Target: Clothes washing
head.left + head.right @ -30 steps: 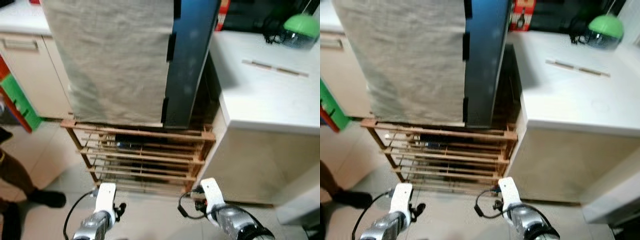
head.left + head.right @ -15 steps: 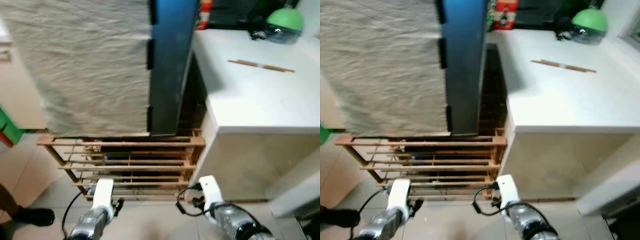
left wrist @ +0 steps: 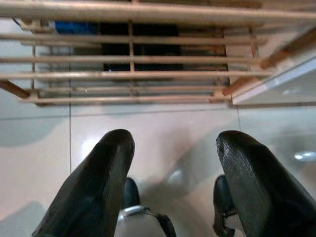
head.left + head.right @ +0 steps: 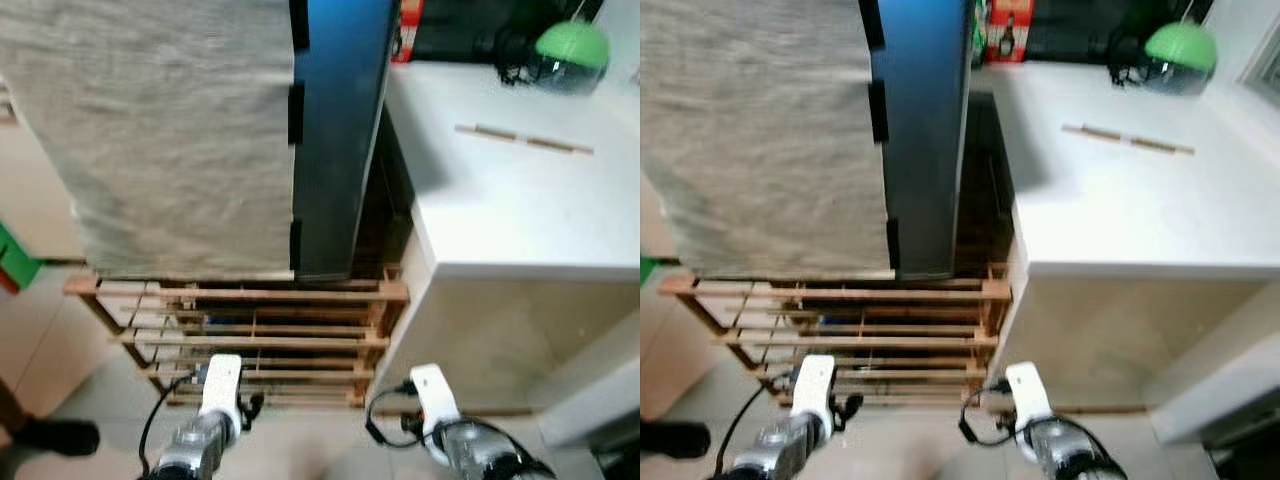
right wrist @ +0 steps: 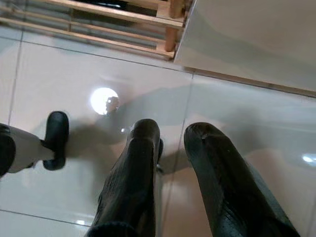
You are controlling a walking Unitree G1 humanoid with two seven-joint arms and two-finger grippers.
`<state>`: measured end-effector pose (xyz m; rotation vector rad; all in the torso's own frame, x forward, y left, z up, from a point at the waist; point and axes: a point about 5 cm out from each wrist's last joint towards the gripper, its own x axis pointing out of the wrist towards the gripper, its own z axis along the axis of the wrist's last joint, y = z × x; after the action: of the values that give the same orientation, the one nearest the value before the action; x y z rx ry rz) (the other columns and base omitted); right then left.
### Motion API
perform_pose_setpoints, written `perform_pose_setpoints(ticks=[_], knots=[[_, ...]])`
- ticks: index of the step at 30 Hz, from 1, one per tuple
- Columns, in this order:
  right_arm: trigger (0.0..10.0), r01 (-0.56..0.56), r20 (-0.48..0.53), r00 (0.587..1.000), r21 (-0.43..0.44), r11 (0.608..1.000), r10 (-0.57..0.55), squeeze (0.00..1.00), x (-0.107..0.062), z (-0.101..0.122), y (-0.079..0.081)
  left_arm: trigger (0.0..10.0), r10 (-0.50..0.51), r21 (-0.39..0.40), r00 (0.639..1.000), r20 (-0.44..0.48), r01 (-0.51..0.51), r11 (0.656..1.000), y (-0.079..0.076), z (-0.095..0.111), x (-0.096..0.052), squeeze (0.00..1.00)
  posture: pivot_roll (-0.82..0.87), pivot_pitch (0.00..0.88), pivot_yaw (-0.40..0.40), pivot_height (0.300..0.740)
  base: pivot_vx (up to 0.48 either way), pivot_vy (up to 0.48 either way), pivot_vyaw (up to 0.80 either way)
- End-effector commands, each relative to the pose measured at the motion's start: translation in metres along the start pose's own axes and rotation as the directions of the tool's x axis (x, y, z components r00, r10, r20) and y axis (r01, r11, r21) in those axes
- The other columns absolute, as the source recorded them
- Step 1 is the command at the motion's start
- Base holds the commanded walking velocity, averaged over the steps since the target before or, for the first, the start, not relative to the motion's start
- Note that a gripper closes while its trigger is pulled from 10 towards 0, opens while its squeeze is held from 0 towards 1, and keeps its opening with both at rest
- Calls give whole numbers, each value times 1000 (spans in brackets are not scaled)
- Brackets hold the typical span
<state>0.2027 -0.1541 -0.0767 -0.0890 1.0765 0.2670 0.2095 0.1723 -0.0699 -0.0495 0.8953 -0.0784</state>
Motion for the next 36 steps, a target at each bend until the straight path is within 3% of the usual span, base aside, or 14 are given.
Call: perform_pose_setpoints(ticks=[1, 36], knots=[[10000, 0, -7, 1000, -9, 1000, 0, 0, 1, 1, 3, 10000, 15, 1, 1000, -6, -15, 1000, 4, -1, -1, 0, 44, 0, -37, 740, 0, 0, 0], [10000, -10, -25, 1000, -20, 1000, 9, 0, 1, 0, 3, 10000, 16, 0, 1000, -7, -16, 1000, 4, -2, -1, 0, 45, 0, -39, 740, 0, 0, 0]])
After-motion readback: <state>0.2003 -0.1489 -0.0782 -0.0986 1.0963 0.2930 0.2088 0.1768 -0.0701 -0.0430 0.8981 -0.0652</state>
